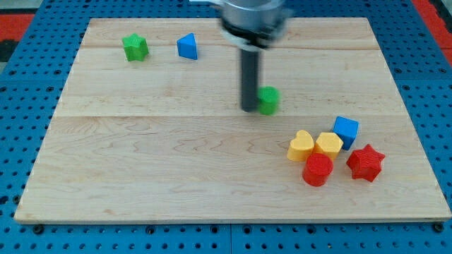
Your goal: Move the blue triangle down and a bit up
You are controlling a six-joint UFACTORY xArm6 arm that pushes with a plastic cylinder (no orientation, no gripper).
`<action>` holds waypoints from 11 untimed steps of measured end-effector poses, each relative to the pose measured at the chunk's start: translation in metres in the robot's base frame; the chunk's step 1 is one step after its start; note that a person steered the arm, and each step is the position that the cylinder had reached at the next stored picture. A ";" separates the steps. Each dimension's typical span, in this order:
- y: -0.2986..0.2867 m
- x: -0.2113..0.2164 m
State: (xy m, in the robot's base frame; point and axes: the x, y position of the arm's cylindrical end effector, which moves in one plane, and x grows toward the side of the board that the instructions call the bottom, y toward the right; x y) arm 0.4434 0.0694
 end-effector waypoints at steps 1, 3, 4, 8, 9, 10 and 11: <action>-0.034 -0.035; 0.025 -0.027; 0.030 0.006; -0.108 -0.221; -0.157 -0.169; -0.145 -0.107; -0.141 -0.087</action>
State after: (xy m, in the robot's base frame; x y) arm 0.3562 -0.0719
